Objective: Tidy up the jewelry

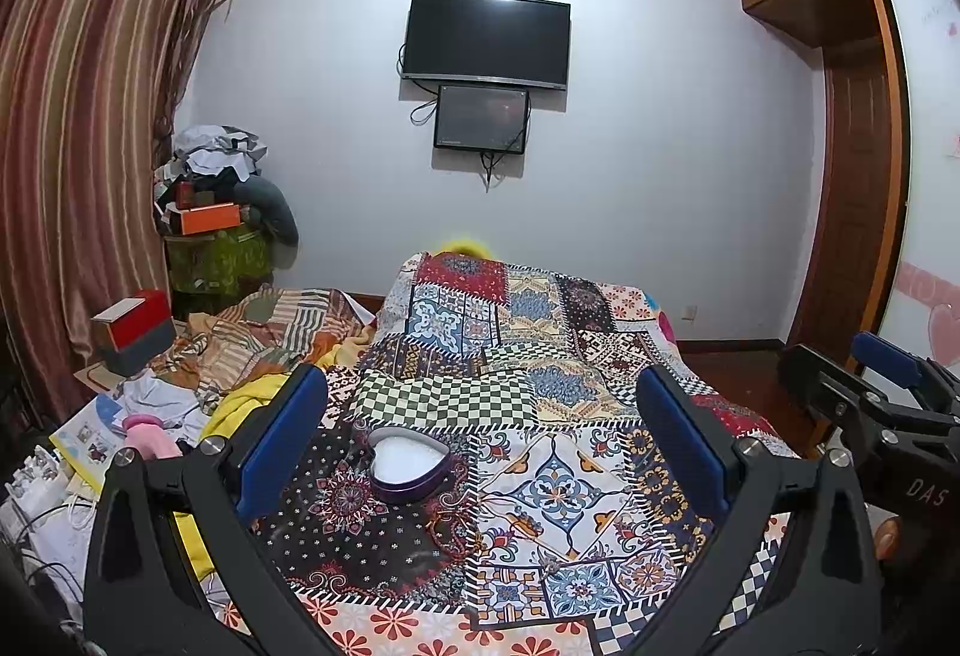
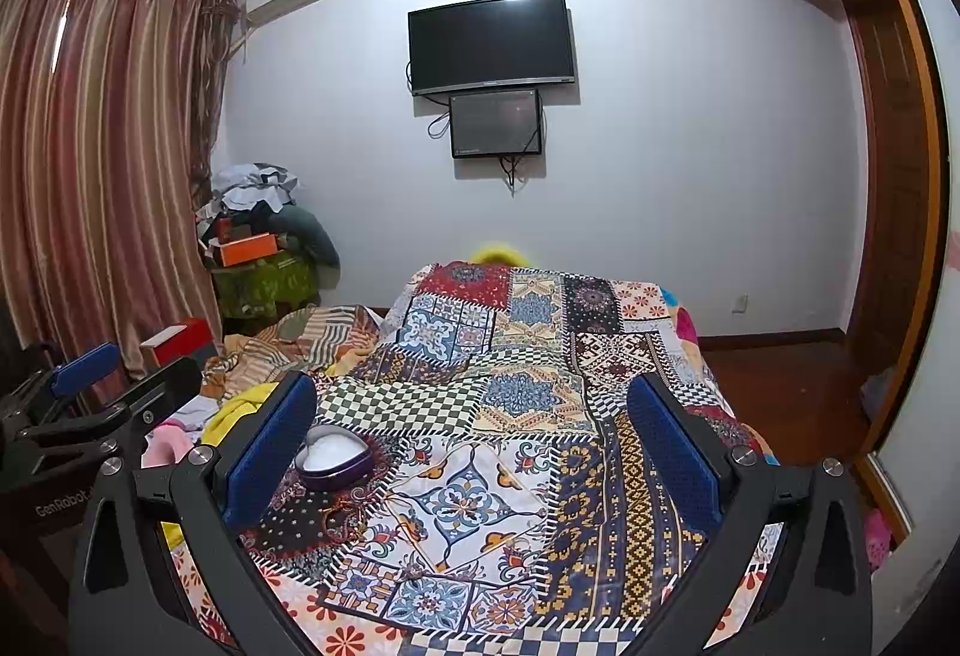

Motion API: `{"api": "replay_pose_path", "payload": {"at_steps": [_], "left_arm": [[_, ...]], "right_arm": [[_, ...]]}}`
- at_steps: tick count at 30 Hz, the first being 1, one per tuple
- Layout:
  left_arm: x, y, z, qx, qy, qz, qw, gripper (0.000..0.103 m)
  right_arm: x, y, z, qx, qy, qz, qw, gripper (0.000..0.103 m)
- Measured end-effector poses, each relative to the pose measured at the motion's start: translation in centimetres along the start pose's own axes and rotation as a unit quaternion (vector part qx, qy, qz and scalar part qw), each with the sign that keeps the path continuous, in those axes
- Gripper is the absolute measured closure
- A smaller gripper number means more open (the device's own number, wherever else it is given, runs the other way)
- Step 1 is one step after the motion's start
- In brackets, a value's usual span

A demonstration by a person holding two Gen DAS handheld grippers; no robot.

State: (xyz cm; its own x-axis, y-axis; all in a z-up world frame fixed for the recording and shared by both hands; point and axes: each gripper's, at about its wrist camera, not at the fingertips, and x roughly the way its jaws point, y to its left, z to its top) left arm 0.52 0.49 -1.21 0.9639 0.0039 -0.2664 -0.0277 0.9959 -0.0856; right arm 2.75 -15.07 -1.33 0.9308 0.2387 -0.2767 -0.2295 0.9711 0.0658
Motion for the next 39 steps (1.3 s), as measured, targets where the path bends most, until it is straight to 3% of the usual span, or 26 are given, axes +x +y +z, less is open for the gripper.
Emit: {"api": "replay_pose_path", "payload": {"at_steps": [28, 39], "left_arm": [[0.9, -0.1, 0.0, 0.001, 0.013, -0.001, 0.9999, 0.000], [3.1, 0.1, -0.6, -0.001, 0.040, 0.002, 0.9992, 0.000]], "right_arm": [[0.6, -0.4, -0.4, 0.002, 0.014, -0.004, 1.000, 0.000], [2.4, -1.2, -1.1, 0.005, 0.043, -0.015, 0.999, 0.000]]}}
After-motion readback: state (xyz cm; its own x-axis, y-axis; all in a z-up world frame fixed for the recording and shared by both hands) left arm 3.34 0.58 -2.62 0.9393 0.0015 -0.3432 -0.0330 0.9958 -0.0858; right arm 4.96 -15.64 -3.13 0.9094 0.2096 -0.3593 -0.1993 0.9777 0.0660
